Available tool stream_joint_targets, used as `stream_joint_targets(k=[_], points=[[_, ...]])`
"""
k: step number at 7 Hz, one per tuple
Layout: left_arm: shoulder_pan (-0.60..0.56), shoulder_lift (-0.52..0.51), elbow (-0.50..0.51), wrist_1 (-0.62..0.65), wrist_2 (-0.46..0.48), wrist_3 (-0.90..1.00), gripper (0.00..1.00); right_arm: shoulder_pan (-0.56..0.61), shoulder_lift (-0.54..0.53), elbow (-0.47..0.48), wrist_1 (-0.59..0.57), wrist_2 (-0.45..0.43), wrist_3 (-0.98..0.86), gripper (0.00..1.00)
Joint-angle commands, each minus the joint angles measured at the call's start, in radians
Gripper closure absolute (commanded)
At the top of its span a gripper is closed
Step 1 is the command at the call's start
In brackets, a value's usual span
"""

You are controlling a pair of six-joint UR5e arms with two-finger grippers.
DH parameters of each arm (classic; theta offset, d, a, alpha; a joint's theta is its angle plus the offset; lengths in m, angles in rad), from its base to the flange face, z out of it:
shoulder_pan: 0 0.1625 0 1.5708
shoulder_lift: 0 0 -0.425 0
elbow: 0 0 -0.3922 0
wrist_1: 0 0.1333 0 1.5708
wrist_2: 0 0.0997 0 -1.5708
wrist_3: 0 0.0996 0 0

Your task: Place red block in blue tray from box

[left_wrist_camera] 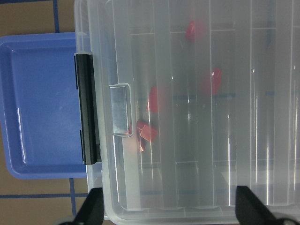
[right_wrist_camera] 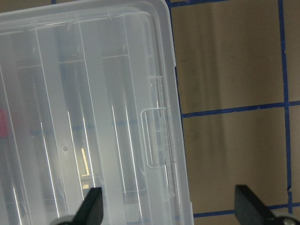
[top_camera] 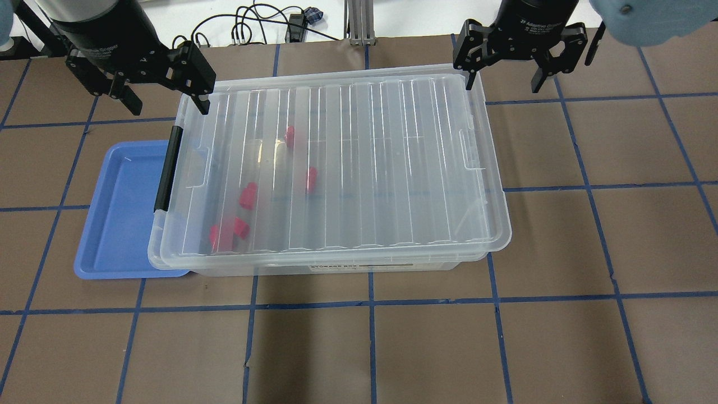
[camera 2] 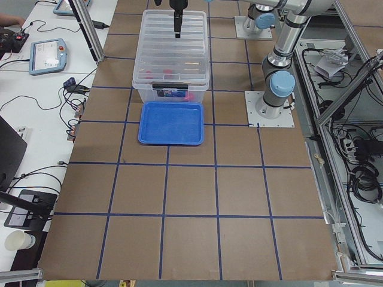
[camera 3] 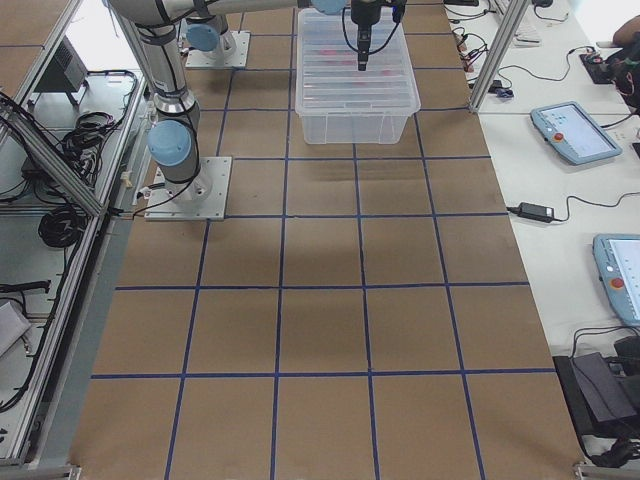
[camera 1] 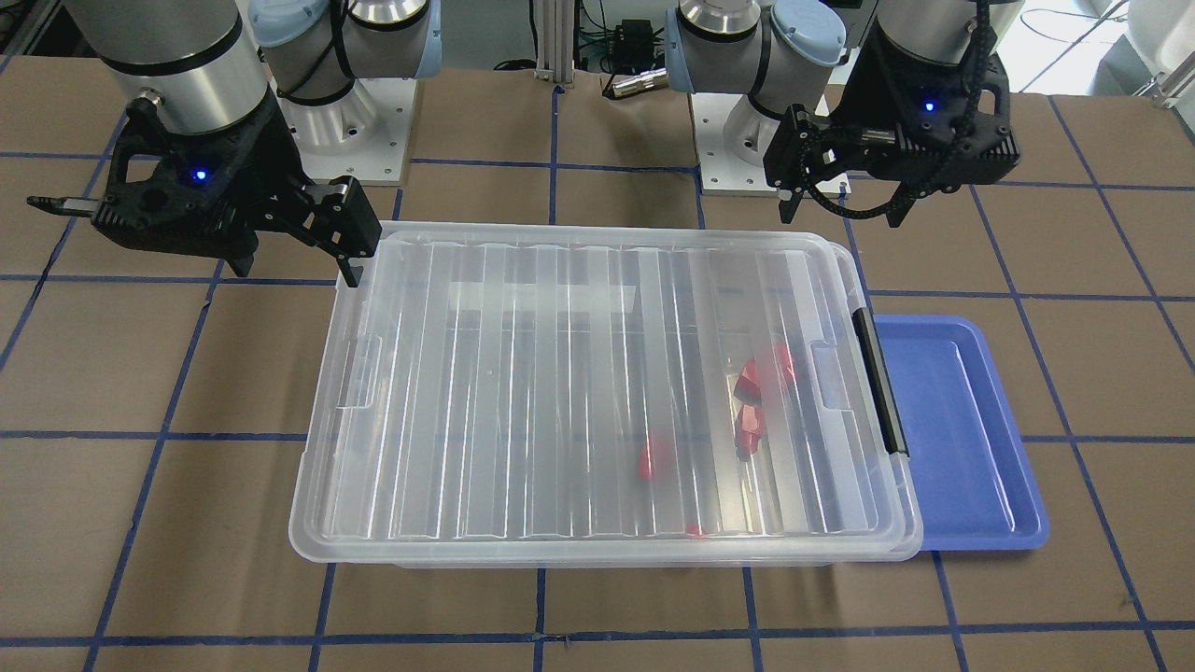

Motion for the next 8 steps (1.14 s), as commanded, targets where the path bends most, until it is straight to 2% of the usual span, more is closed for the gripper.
stream_joint_targets(k=[1,5,8], points=[[-0.001,0.006,-0.005,0.001,0.005,0.003,0.0,0.0,0.001,0.0,0.001,-0.001,0.0,0.0],[-0.001,-0.003,-0.003,0.018,0.007,0.0,0.0,-0.003,0.001,0.0,-0.001,0.001,-0.012,0.0],[0.001,-0.014,0.003,0.018,0.007,-0.001,0.0,-0.018,0.016,0.021,-0.016,0.004,-0.111,0.0]])
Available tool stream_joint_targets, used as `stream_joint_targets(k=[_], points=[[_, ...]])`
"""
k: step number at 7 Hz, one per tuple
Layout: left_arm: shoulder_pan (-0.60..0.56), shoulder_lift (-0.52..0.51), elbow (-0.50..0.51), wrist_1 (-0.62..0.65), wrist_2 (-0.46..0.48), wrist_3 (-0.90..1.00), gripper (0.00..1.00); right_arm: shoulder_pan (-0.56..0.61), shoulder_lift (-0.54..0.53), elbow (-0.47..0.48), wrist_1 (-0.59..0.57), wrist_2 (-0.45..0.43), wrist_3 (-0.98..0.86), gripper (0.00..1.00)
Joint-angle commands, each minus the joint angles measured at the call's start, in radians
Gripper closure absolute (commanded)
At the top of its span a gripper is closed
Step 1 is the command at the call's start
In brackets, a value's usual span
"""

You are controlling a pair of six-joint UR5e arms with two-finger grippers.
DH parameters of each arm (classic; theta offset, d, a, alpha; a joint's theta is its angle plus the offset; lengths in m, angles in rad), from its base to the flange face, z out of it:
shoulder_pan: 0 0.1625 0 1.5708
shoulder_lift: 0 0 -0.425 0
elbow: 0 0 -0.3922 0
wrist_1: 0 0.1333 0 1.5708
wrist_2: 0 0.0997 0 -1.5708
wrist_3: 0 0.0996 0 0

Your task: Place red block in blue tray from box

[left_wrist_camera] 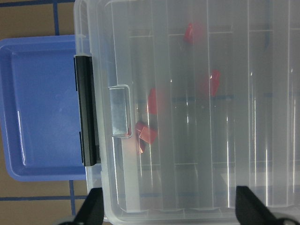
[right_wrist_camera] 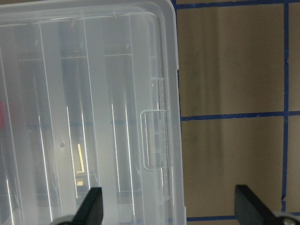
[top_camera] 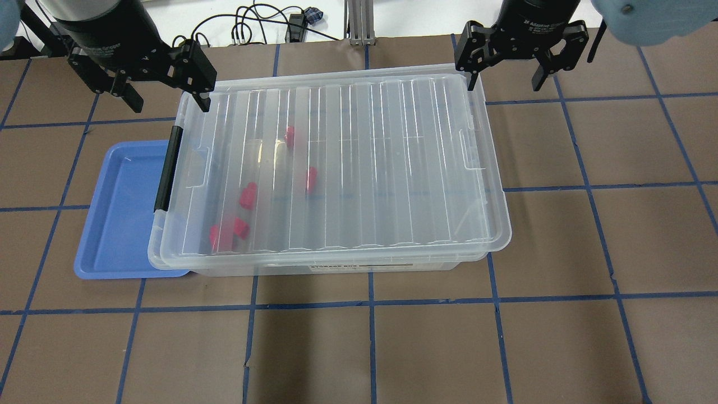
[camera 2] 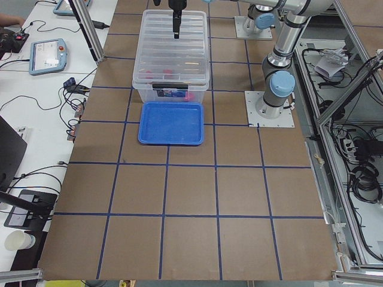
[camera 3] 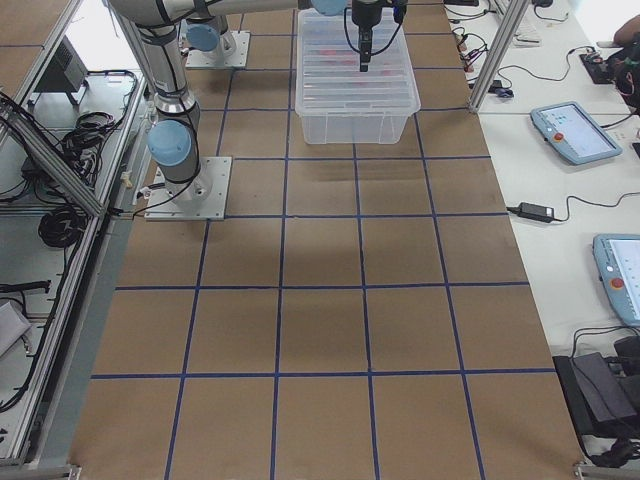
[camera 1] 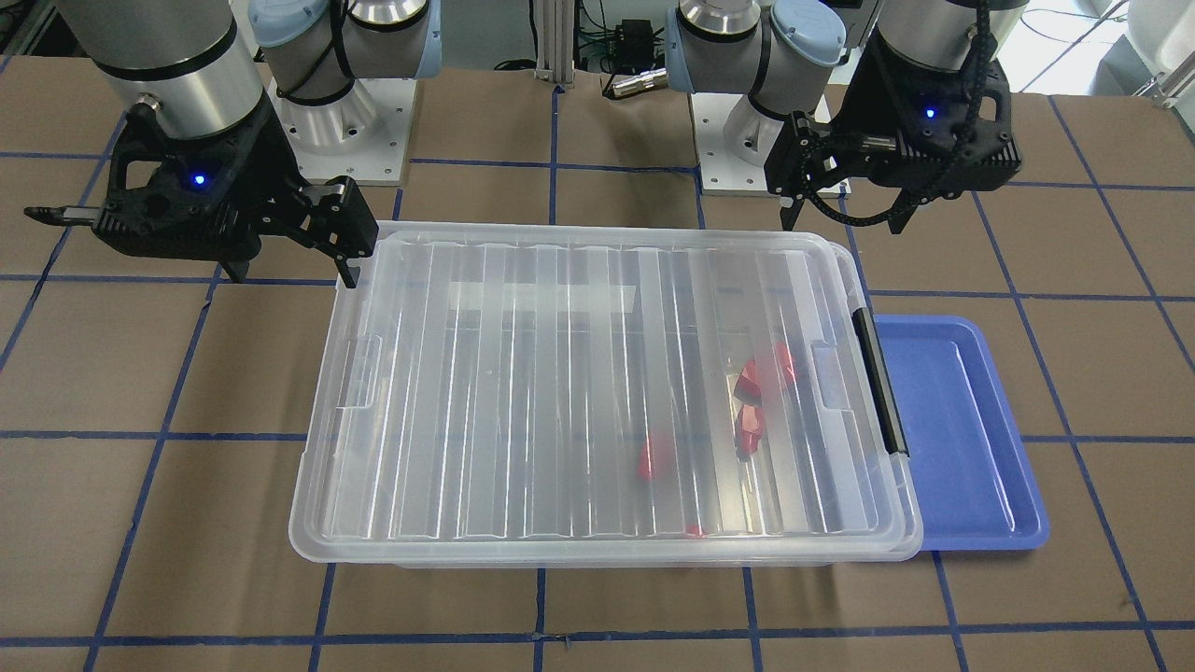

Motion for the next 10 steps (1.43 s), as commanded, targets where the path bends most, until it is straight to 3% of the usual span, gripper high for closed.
stream_joint_targets(k=[1,2,4,9,10], points=[[0.001,0.001,0.001,0.0,-0.001,0.003,0.0,-0.015,0.035,0.055,-0.058,0.0,-0.046,0.0],[0.001,-0.003,0.004,0.0,-0.002,0.0,0.0,-0.017,0.06,0.122,-0.156,-0.001,-0.046,0.0],[0.003,-0.003,0.004,0.0,0.0,0.001,0.0,-0.015,0.1,0.208,-0.239,-0.033,-0.042,0.0],[0.006,0.007,-0.01,0.0,-0.002,0.006,0.0,-0.015,0.103,0.248,-0.249,-0.232,-0.052,0.0],[0.007,0.003,-0.006,0.002,-0.002,0.006,0.0,-0.023,0.105,0.248,-0.256,-0.237,-0.054,0.0]])
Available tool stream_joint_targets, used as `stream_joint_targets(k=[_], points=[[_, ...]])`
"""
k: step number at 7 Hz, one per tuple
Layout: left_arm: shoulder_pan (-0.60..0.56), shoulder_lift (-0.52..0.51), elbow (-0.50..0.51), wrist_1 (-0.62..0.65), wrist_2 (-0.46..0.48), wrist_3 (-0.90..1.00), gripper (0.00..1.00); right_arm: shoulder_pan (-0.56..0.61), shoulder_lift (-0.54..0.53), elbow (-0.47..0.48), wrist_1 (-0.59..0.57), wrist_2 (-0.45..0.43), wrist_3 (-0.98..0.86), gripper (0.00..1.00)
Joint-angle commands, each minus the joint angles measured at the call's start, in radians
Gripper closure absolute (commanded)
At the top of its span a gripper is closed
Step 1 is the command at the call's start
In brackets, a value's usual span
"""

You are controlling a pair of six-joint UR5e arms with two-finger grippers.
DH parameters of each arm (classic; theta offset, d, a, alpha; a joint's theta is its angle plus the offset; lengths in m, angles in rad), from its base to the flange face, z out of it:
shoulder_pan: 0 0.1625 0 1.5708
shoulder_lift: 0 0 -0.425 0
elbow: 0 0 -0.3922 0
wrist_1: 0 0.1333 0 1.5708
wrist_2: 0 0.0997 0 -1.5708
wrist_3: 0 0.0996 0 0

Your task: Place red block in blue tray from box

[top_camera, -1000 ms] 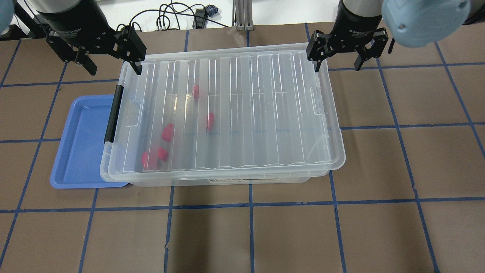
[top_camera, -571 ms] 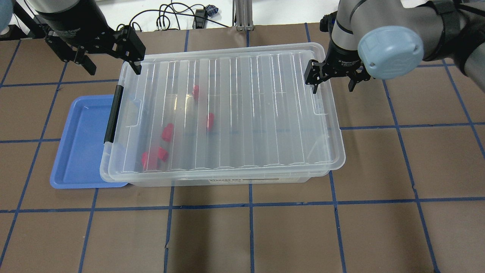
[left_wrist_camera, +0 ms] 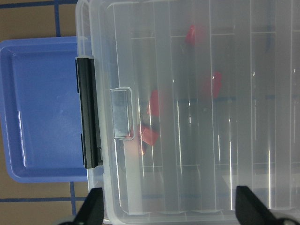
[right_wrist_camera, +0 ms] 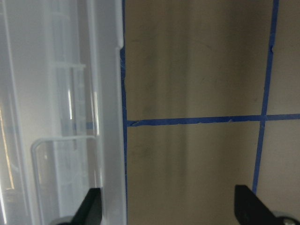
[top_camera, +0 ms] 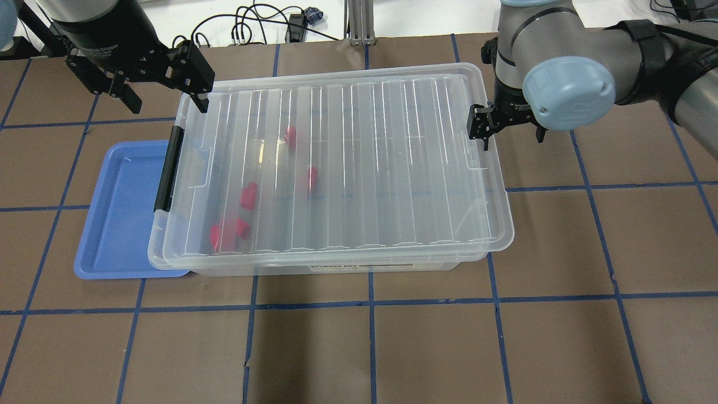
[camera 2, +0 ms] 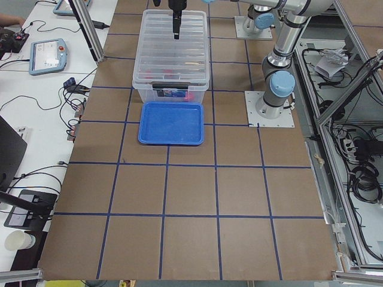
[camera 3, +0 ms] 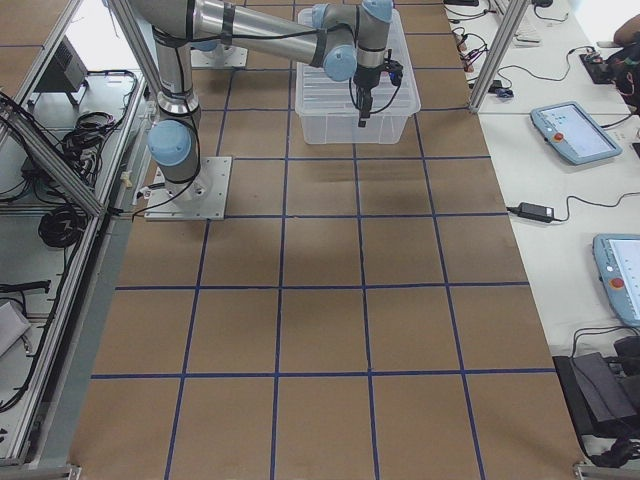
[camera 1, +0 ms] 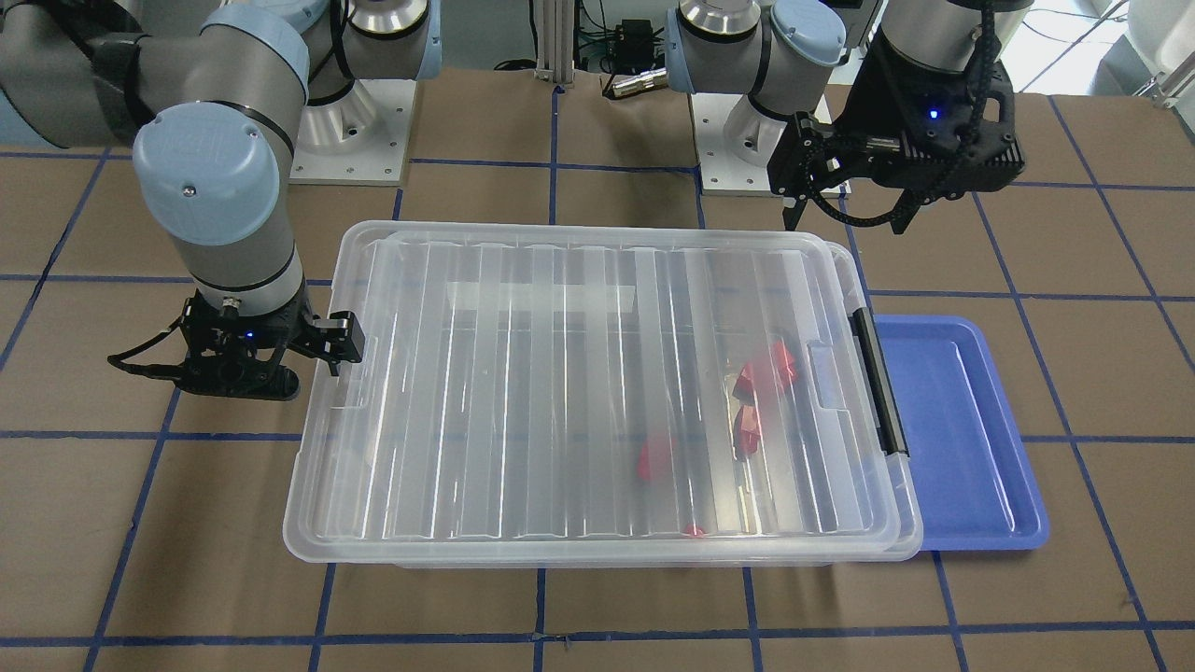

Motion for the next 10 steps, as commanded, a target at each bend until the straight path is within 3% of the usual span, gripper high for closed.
stream_joint_targets(k=[1,6,10], points=[[0.0,-0.002,-0.002,0.0,0.001,-0.001,0.0,-0.03,0.001,0.001,-0.016,-0.074,-0.016,0.0],[0.0,-0.004,0.003,0.001,0.0,-0.006,0.0,-0.269,-0.01,0.001,-0.061,-0.084,-0.243,0.0],[0.0,-0.005,0.004,0.001,0.0,-0.005,0.0,-0.275,-0.022,-0.017,-0.046,-0.052,-0.259,0.0]])
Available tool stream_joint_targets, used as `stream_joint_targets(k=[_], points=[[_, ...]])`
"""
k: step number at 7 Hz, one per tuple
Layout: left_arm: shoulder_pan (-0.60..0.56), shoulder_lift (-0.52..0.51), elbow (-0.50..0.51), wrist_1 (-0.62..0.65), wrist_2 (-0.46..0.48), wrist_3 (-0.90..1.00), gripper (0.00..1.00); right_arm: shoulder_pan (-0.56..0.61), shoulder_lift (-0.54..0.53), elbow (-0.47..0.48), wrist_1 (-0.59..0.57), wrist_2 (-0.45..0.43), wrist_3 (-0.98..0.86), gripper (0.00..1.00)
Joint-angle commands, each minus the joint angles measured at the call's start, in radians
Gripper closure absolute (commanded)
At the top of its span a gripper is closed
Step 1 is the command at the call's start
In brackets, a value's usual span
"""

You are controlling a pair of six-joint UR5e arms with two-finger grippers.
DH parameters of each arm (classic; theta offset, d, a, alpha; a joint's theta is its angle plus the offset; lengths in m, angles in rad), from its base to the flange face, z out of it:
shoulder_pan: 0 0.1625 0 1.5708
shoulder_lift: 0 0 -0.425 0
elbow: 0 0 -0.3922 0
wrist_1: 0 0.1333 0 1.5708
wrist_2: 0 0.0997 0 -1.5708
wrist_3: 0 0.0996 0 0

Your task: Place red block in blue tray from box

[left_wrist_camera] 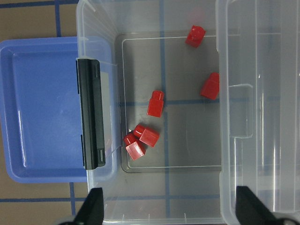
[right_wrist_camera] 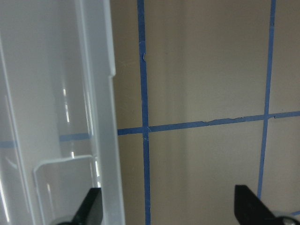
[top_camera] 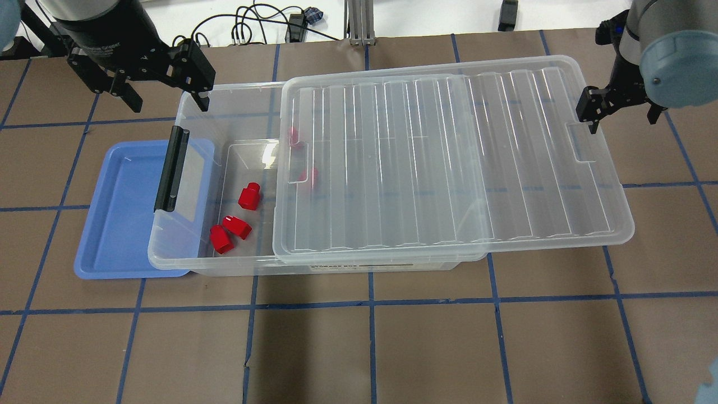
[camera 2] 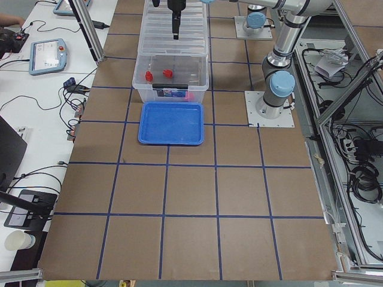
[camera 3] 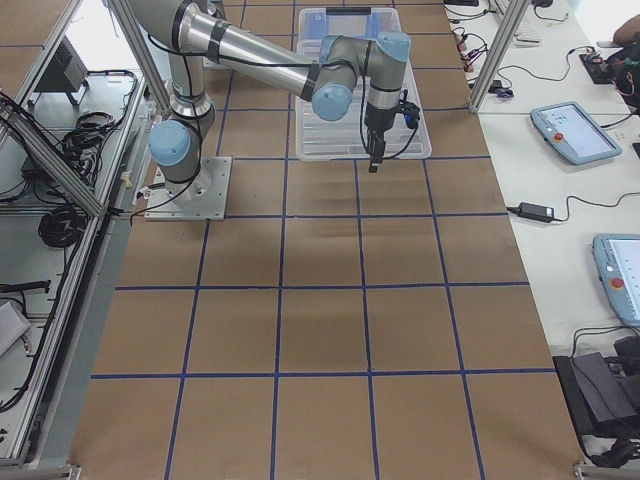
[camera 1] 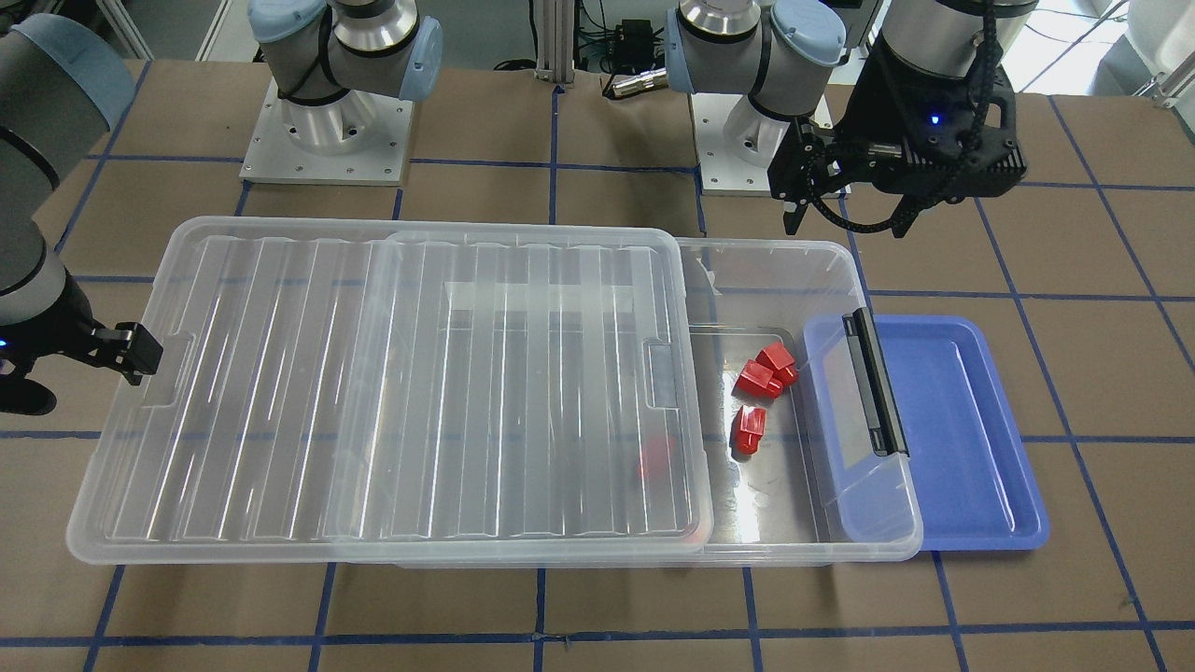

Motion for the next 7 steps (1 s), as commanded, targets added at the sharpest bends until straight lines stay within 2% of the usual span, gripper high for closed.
stream_joint_targets(k=[1,2,3,5,7], points=[[0.0,0.0,0.0,0.0,0.0,0.0,0.0,0.021,-0.043,-0.04,0.033,0.106,0.0,0.0],[0.0,0.002,0.0,0.0,0.0,0.0,0.0,0.048,-0.096,-0.084,0.18,0.16,0.009,0.0],[-0.002,-0.001,-0.004,0.0,0.001,-0.001,0.0,0.078,-0.145,-0.124,0.218,0.288,0.026,0.0],[-0.003,0.002,-0.006,-0.003,0.003,0.011,0.0,0.151,-0.172,-0.188,0.305,0.309,0.152,0.0],[0.005,-0.006,-0.012,-0.005,0.001,0.013,0.0,0.202,-0.179,-0.183,0.314,0.304,0.201,0.0]])
